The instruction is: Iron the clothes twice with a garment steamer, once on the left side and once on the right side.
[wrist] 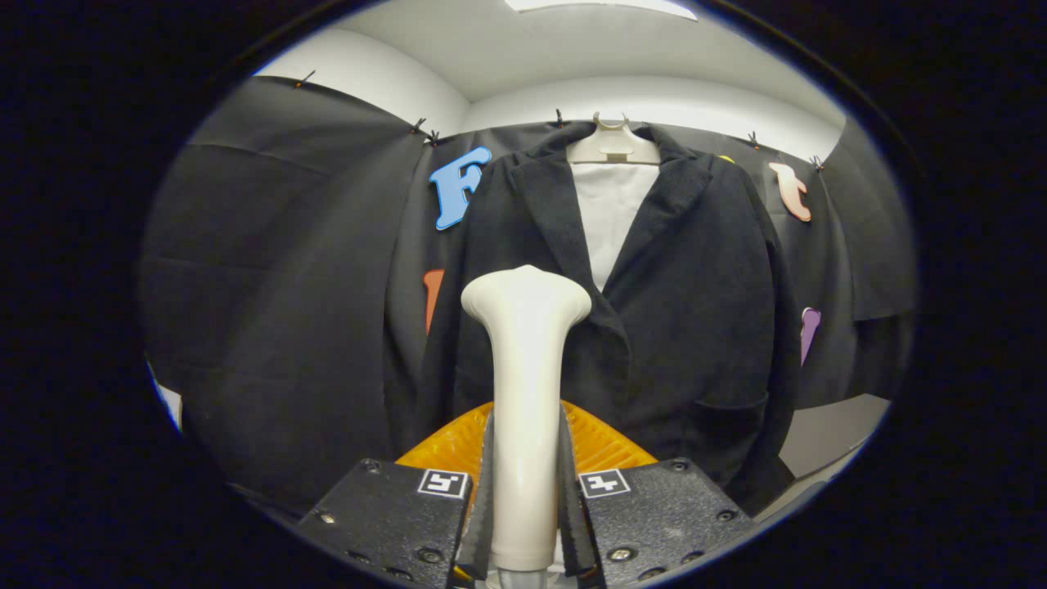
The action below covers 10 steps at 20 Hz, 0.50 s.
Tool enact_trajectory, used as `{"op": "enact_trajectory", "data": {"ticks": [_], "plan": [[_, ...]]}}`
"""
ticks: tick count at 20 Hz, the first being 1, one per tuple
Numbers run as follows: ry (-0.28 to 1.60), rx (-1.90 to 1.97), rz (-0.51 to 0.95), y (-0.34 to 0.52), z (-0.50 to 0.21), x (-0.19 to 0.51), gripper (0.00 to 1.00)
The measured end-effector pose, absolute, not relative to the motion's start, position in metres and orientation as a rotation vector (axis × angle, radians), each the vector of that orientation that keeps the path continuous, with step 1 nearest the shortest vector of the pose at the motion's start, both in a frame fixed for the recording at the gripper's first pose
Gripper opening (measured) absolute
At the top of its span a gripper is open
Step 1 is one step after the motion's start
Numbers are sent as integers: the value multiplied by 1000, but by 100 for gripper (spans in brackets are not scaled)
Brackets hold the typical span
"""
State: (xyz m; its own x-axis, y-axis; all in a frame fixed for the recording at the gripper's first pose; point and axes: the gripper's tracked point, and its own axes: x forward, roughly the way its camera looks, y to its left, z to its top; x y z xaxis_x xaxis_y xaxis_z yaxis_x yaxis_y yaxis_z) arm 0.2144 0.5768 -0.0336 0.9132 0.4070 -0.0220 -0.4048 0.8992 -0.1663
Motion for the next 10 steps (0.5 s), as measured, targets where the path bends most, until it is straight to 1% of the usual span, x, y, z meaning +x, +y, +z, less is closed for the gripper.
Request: {"op": "enact_trajectory", "data": {"ticks": [10], "plan": [[125,-233,467,549,-95,198,36]]}}
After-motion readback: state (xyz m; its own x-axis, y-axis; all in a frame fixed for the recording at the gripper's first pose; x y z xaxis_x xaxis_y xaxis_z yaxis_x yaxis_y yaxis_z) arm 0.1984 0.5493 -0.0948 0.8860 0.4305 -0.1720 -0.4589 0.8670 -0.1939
